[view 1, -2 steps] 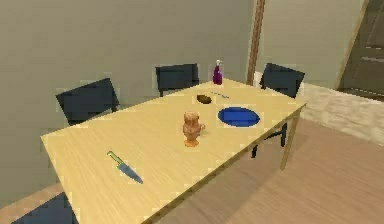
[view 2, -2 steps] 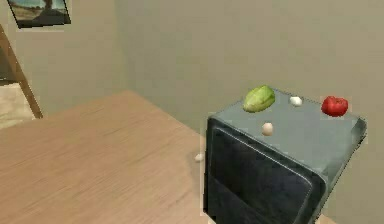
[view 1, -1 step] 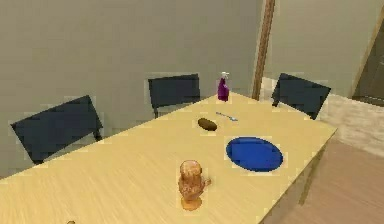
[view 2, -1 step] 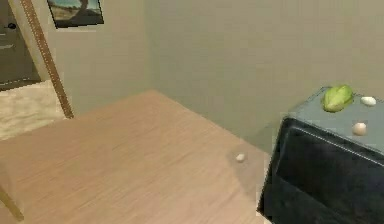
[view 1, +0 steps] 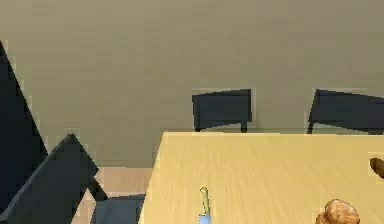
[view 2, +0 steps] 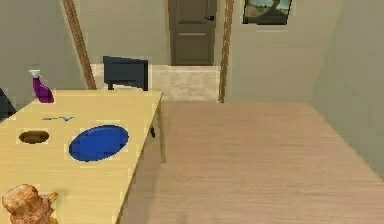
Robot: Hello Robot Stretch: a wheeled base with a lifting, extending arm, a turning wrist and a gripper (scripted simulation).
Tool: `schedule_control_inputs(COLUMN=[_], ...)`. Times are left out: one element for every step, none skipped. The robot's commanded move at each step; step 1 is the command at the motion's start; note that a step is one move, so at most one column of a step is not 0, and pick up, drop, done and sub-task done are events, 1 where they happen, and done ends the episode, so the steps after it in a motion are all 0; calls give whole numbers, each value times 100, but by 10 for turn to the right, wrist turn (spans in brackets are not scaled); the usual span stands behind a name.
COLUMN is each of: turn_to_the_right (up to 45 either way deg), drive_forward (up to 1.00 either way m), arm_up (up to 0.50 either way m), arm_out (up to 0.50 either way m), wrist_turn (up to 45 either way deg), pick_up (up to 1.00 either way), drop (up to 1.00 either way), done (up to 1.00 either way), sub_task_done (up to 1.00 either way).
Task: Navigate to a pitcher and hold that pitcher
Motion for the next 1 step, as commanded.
schedule_control_inputs(turn_to_the_right=[-390], drive_forward=[0], arm_up=[0], arm_out=[0], wrist_turn=[0], pick_up=[0], drop=[0], done=[0], sub_task_done=[0])
